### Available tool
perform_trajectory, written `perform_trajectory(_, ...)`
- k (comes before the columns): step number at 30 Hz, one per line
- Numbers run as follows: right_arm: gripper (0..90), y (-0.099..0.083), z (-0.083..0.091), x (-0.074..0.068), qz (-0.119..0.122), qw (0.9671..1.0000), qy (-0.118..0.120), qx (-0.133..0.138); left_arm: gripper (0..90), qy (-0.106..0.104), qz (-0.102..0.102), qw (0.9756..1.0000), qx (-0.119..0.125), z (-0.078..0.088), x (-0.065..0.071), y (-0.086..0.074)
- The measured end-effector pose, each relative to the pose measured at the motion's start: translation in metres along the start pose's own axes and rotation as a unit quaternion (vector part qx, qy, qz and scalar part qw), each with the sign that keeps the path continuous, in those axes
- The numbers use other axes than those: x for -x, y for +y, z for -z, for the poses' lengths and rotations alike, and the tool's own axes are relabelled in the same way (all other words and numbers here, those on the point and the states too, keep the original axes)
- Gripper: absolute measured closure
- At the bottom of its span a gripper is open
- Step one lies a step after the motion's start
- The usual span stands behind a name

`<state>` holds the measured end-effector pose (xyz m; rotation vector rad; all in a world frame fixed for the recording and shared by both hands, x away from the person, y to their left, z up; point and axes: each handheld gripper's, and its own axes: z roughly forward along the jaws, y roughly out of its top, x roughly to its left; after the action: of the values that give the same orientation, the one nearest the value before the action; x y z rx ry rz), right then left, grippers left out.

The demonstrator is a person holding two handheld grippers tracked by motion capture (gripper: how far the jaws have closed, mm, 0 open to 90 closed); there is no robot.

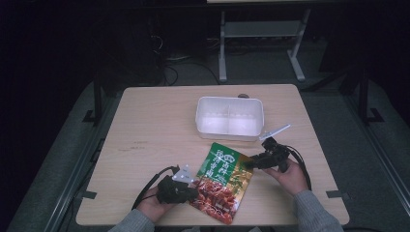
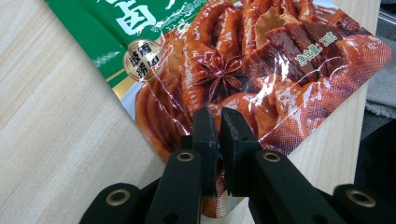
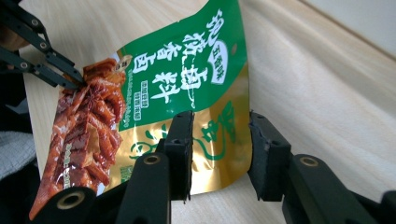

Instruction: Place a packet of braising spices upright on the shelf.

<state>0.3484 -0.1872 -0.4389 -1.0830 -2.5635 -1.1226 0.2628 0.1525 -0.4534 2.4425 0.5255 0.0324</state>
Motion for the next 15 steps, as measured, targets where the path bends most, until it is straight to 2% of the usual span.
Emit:
perform_trajectory(5,66.1,0.001,-0.005,-0.002,0.003,0.9999,-0.006,-0.012,84.4,0.001,0.000,1.0000,0.001,0.000,0.000,0.000)
perform_trajectory(10,69.7,0.000,-0.011,-0.001,0.000,0.9994,-0.023,-0.027,84.3,0.000,0.000,1.0000,0.000,0.000,0.000,0.000)
perform_trajectory(15,72.9,0.000,-0.013,0.002,-0.008,0.9992,-0.023,-0.030,84.2,0.000,0.001,1.0000,0.000,0.000,0.000,0.000)
